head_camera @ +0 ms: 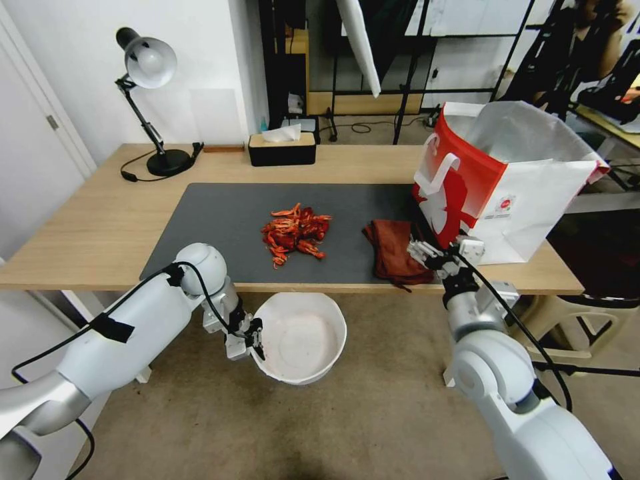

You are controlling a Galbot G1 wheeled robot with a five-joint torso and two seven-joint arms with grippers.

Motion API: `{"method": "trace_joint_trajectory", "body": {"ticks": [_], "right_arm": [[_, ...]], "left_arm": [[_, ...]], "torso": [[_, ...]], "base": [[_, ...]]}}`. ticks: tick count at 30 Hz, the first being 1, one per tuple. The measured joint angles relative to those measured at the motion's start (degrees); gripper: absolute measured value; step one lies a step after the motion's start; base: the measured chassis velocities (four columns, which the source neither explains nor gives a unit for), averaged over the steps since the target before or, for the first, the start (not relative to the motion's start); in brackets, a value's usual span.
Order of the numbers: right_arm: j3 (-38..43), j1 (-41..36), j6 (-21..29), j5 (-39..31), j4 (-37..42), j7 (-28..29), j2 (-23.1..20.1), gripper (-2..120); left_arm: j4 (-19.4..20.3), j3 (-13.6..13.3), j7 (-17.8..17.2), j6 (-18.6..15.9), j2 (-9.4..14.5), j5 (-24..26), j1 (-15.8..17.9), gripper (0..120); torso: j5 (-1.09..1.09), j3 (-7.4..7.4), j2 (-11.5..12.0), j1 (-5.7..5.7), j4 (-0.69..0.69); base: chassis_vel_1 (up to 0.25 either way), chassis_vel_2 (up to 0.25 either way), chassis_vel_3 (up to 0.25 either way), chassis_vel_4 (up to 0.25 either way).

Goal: Sweep shrimp from table into container with towel, then put container into takeout bag.

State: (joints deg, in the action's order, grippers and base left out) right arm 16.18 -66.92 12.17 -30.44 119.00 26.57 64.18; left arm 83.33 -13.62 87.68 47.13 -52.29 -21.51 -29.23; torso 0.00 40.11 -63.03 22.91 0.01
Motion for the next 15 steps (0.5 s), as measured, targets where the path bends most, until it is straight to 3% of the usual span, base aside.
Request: {"method": "trace_joint_trajectory", "body": {"ticks": [15], "right_arm": [[-5.7, 5.1, 2.5, -2.0, -6.7, 2.7, 0.8, 100]], "left_arm": [[-0.3, 0.3, 0.0, 0.0, 0.2, -0.1, -0.2, 0]], "torso": [[0.0, 0.0, 0.0, 0.0, 0.0]], "base": [[0.0, 0.0, 0.0, 0.0]]}}
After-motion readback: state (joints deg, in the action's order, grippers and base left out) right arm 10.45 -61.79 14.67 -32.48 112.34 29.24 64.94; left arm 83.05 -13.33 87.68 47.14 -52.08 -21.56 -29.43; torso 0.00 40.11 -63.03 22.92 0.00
